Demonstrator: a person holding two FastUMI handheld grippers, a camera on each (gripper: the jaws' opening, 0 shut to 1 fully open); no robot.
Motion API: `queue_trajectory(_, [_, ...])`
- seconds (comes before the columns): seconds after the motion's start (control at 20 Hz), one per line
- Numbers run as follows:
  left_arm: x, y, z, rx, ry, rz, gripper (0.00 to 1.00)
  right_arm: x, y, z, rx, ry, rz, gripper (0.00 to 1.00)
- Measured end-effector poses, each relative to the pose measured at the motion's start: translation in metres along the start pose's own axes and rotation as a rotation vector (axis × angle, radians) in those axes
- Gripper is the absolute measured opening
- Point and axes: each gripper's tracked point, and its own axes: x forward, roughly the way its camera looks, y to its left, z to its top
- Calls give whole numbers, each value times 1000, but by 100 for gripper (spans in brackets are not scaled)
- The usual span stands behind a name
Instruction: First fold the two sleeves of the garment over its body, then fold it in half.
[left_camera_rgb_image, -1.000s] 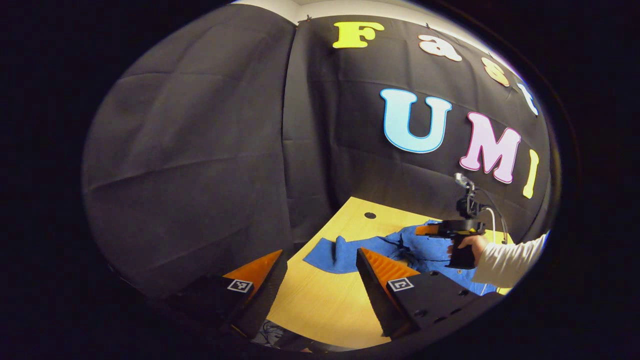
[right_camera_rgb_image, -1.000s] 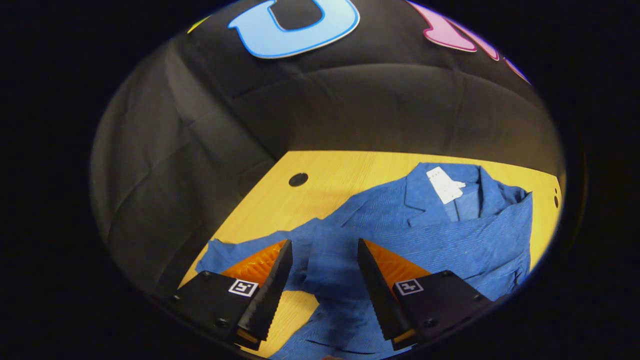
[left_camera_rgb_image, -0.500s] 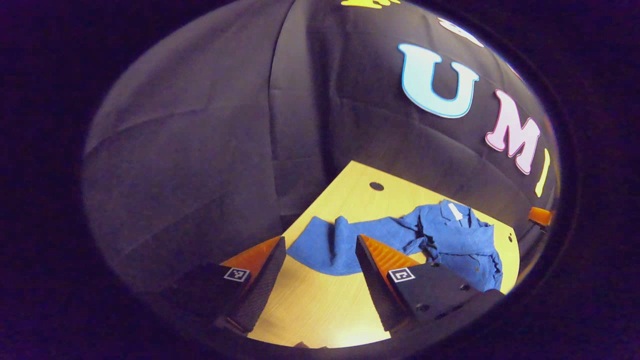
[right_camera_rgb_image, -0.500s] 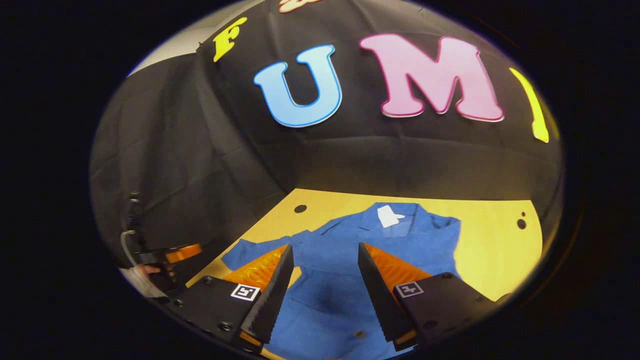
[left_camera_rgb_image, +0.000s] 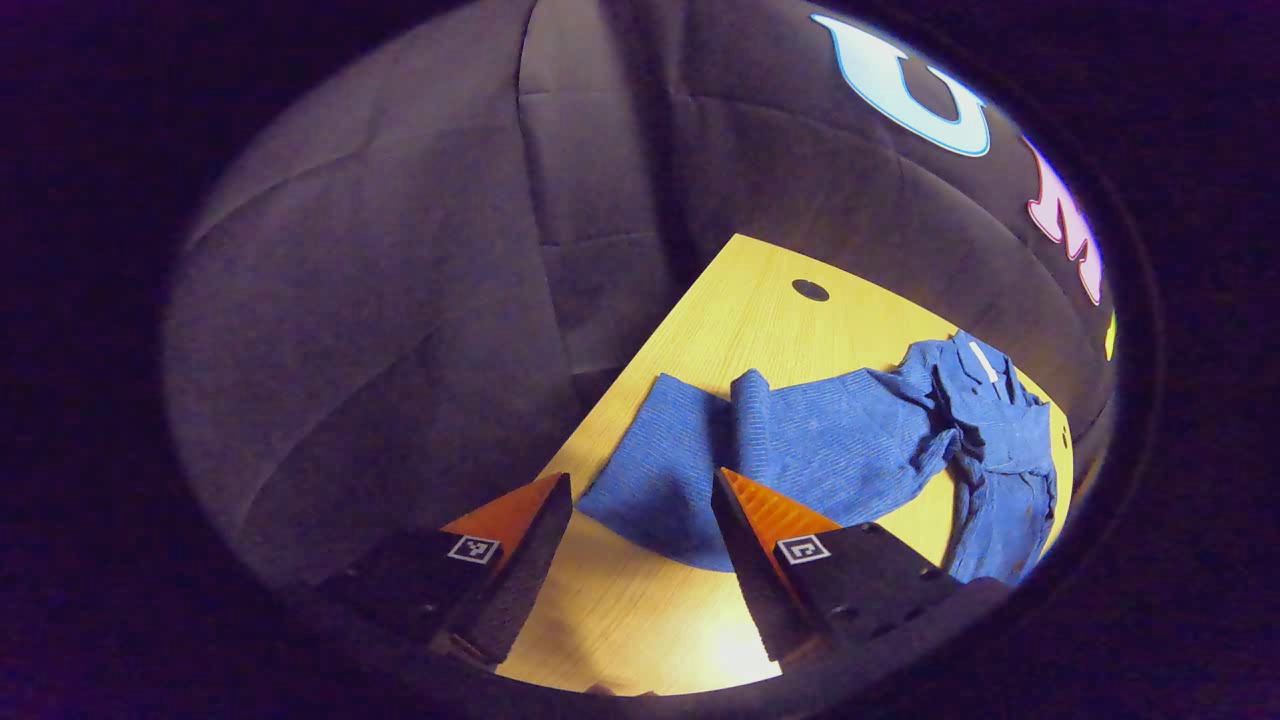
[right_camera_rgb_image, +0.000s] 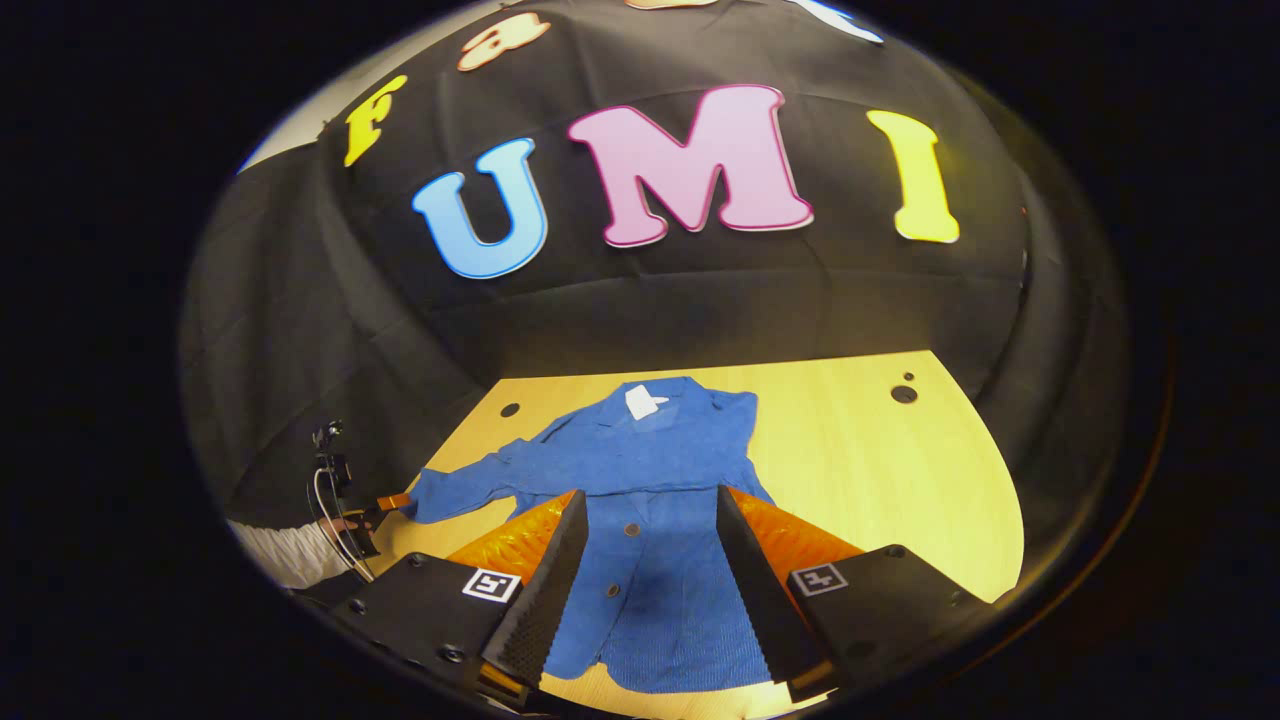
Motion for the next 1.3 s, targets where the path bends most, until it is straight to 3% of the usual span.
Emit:
queue_trajectory(0.2, [12, 5, -10, 78, 22, 17, 82, -6, -5, 3, 47, -10, -8, 83])
queue_trajectory(0.4, [13, -1, -5, 117, 4, -24, 71, -7, -8, 1, 65, 1, -13, 83])
queue_trajectory(0.55, [12, 2, -4, 69, -18, -43, 7, -7, -7, -7, 76, 20, -14, 83])
queue_trajectory(0.65, [13, 3, -4, 48, -17, -59, 0, -13, -9, -13, 76, 29, -15, 83])
queue_trajectory(0.85, [8, -7, -2, 19, 9, -126, 0, -26, -15, -17, 70, 40, -26, 83])
queue_trajectory(1.05, [-17, -38, 43, 19, -137, -227, 0, -31, -18, -15, 72, 40, -21, 83])
queue_trajectory(1.3, [-59, -98, 89, 54, -238, -348, 0, -30, -26, -17, 84, 49, -2, 83])
